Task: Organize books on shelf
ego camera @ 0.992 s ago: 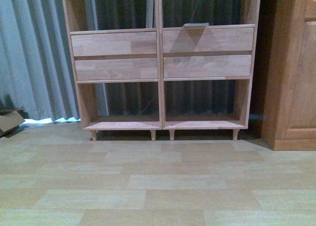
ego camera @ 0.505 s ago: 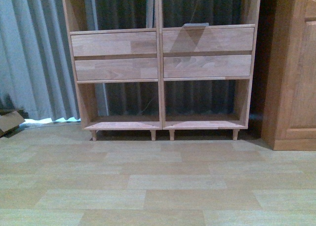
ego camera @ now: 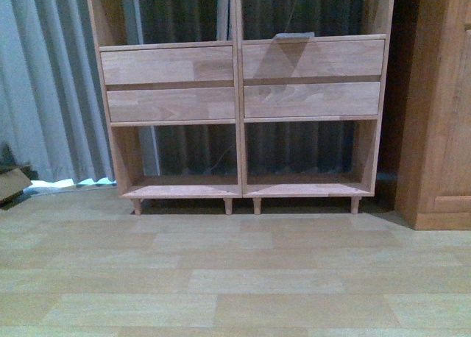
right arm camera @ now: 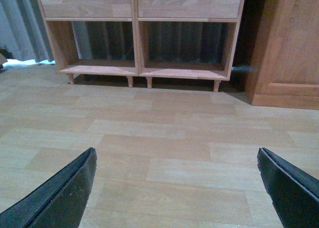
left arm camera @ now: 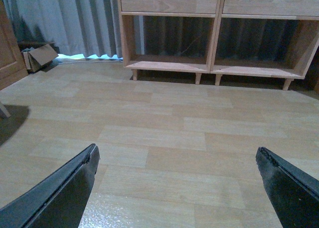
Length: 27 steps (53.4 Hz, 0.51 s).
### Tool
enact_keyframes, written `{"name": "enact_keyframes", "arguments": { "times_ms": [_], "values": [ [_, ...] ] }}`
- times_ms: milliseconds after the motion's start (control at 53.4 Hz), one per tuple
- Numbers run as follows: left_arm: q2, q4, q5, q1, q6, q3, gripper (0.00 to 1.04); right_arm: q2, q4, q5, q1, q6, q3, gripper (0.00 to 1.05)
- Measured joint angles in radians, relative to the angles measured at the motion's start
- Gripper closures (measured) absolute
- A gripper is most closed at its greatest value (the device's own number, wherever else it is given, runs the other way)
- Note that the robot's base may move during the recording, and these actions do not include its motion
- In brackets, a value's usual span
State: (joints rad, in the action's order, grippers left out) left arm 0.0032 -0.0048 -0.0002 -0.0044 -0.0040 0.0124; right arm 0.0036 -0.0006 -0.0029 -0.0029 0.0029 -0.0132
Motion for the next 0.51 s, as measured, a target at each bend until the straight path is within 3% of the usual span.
{"name": "enact_keyframes", "arguments": {
  "times_ms": [505],
  "values": [
    [0.0,0.0,0.0,0.0,0.0,0.0,0.07,0.0,0.0,0.0,0.0,0.0,0.0,0.07]
  ]
}}
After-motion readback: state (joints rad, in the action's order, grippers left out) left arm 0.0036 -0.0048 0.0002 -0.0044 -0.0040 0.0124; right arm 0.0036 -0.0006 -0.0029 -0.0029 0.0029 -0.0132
